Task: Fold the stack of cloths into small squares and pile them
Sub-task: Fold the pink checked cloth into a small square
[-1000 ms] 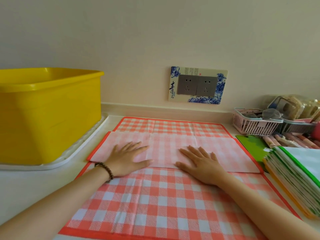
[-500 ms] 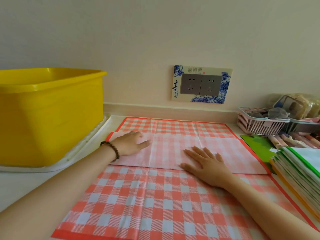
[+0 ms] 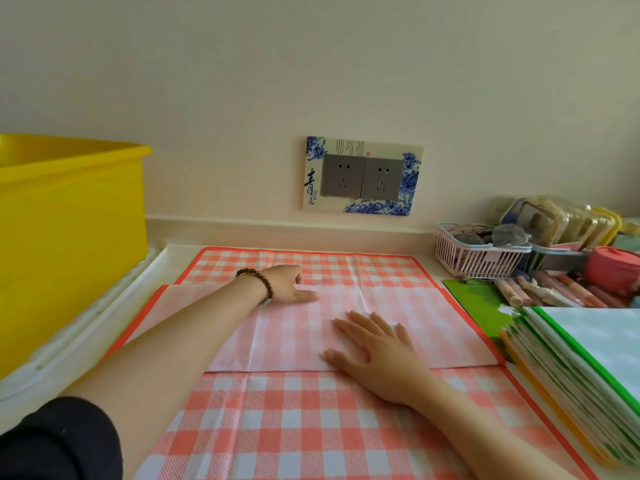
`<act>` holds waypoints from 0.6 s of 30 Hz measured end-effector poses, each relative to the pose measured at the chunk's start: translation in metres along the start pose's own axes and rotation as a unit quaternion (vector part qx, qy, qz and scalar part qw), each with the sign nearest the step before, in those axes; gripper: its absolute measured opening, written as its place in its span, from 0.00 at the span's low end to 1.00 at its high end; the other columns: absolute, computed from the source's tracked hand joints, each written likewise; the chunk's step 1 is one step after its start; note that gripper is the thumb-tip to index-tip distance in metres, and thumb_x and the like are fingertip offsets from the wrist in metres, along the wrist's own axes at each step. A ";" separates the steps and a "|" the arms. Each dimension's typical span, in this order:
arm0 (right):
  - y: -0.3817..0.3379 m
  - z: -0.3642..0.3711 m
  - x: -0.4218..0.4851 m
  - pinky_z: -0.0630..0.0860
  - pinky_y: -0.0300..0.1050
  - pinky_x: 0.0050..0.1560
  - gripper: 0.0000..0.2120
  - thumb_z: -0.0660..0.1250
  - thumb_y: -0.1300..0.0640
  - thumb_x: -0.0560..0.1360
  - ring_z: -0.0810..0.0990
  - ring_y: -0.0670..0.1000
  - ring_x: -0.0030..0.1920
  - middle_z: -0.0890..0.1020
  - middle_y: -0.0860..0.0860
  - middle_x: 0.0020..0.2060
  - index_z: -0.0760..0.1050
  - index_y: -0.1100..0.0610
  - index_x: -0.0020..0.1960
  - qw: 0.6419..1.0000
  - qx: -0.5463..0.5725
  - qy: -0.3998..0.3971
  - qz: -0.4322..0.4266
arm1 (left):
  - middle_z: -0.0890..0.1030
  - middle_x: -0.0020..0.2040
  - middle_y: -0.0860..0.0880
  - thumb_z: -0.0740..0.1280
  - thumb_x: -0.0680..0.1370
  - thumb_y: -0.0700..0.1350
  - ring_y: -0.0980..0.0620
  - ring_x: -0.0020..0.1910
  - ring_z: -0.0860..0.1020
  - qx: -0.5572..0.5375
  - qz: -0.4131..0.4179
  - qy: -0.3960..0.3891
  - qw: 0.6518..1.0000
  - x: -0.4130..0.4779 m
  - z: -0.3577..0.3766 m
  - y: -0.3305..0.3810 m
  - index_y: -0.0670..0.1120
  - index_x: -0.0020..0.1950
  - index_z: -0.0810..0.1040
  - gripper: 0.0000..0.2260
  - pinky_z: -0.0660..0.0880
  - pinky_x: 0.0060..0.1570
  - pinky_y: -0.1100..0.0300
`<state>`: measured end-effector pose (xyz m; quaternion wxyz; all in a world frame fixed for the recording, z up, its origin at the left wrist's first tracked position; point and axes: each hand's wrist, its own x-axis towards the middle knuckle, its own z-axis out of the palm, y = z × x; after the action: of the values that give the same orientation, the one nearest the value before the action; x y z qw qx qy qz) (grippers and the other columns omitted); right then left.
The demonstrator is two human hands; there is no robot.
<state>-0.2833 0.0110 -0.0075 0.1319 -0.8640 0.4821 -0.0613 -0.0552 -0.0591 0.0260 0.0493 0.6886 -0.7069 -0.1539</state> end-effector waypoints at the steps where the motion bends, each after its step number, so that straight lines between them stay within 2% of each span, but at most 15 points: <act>1: 0.000 0.000 0.000 0.40 0.56 0.75 0.34 0.48 0.28 0.72 0.44 0.48 0.76 0.51 0.40 0.76 0.52 0.38 0.74 1.000 0.004 0.005 0.000 | 0.68 0.69 0.48 0.61 0.75 0.64 0.49 0.65 0.69 -0.006 0.000 -0.011 1.000 0.001 -0.002 0.000 0.45 0.68 0.67 0.30 0.67 0.62 0.57; 3: 0.000 0.000 0.001 0.42 0.54 0.75 0.31 0.50 0.30 0.74 0.48 0.47 0.76 0.55 0.41 0.75 0.56 0.40 0.74 0.999 0.022 0.033 0.002 | 0.64 0.73 0.49 0.61 0.76 0.61 0.49 0.71 0.64 -0.026 0.021 -0.029 0.999 0.000 -0.007 0.001 0.44 0.71 0.66 0.29 0.62 0.68 0.57; 5: -0.001 -0.003 0.000 0.47 0.51 0.75 0.27 0.53 0.35 0.76 0.55 0.46 0.74 0.60 0.42 0.74 0.60 0.42 0.72 0.996 0.056 0.072 0.009 | 0.68 0.72 0.48 0.61 0.79 0.56 0.50 0.70 0.66 -0.053 0.051 -0.026 0.997 -0.003 -0.011 -0.002 0.43 0.68 0.71 0.23 0.61 0.66 0.61; 7: 0.001 -0.004 0.002 0.55 0.48 0.73 0.25 0.58 0.39 0.76 0.61 0.46 0.72 0.63 0.44 0.72 0.63 0.44 0.71 0.987 0.110 0.112 0.014 | 0.73 0.67 0.47 0.62 0.79 0.54 0.50 0.66 0.70 -0.091 0.075 0.002 0.993 -0.009 -0.015 -0.007 0.44 0.63 0.74 0.18 0.63 0.62 0.62; 10: 0.008 -0.004 0.005 0.61 0.44 0.69 0.25 0.65 0.45 0.74 0.63 0.50 0.72 0.60 0.47 0.74 0.66 0.46 0.70 0.961 0.198 0.194 0.021 | 0.80 0.54 0.46 0.64 0.72 0.65 0.50 0.51 0.76 -0.186 0.126 0.082 0.971 -0.025 -0.021 -0.012 0.52 0.50 0.78 0.18 0.70 0.54 0.55; 12: 0.008 -0.009 0.005 0.61 0.45 0.68 0.26 0.66 0.48 0.74 0.60 0.50 0.73 0.53 0.48 0.75 0.64 0.44 0.71 0.937 0.271 0.214 0.048 | 0.80 0.45 0.46 0.63 0.70 0.65 0.51 0.42 0.74 -0.267 0.131 0.150 0.943 -0.035 -0.023 -0.016 0.52 0.45 0.78 0.18 0.71 0.47 0.54; 13: 0.006 -0.012 0.003 0.62 0.46 0.67 0.26 0.66 0.48 0.75 0.60 0.49 0.72 0.53 0.47 0.75 0.63 0.43 0.71 0.926 0.311 0.203 0.061 | 0.78 0.43 0.46 0.63 0.72 0.63 0.51 0.40 0.73 -0.297 0.129 0.180 0.929 -0.042 -0.023 -0.016 0.51 0.45 0.77 0.16 0.69 0.45 0.55; 16: 0.004 -0.018 -0.001 0.71 0.44 0.58 0.21 0.66 0.49 0.75 0.72 0.46 0.59 0.70 0.46 0.64 0.68 0.39 0.67 0.878 0.461 0.118 0.056 | 0.75 0.39 0.48 0.62 0.79 0.51 0.51 0.38 0.70 -0.366 0.114 0.253 0.888 -0.062 -0.014 -0.012 0.45 0.45 0.74 0.10 0.66 0.40 0.58; 18: 0.002 -0.016 -0.002 0.78 0.46 0.53 0.16 0.66 0.54 0.76 0.81 0.49 0.53 0.79 0.50 0.58 0.73 0.42 0.63 0.832 0.553 0.040 0.025 | 0.72 0.38 0.48 0.59 0.81 0.47 0.51 0.37 0.69 -0.411 0.082 0.265 0.869 -0.070 -0.002 -0.006 0.43 0.45 0.72 0.09 0.66 0.36 0.60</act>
<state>-0.2897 0.0085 0.0074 0.5698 -0.6316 0.3938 -0.3485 -0.0454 0.0101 0.0365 0.5256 0.5603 -0.5945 -0.2375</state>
